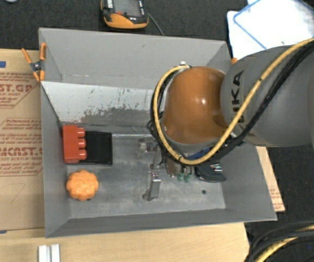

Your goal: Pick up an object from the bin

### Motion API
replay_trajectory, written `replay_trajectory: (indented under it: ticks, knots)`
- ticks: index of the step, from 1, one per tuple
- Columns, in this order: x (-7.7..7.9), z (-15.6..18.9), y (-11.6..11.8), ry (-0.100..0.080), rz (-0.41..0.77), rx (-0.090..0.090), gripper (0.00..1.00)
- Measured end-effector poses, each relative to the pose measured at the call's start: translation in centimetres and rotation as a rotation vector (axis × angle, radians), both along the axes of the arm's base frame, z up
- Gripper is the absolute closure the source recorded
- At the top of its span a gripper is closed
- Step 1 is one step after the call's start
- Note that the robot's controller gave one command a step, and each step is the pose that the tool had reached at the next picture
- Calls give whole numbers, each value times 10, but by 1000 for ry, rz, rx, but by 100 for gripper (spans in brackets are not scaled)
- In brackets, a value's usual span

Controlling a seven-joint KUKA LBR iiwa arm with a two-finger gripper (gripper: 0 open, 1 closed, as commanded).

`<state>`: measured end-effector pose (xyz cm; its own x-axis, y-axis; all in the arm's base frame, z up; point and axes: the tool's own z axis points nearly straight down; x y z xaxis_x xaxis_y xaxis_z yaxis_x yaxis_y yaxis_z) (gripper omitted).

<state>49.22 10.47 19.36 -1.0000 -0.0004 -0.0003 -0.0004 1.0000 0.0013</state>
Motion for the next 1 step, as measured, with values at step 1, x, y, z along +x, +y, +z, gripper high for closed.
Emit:
replay_trajectory:
  ticks: [1]
  knots:
    - [45,-127,90,2,19,1,0]
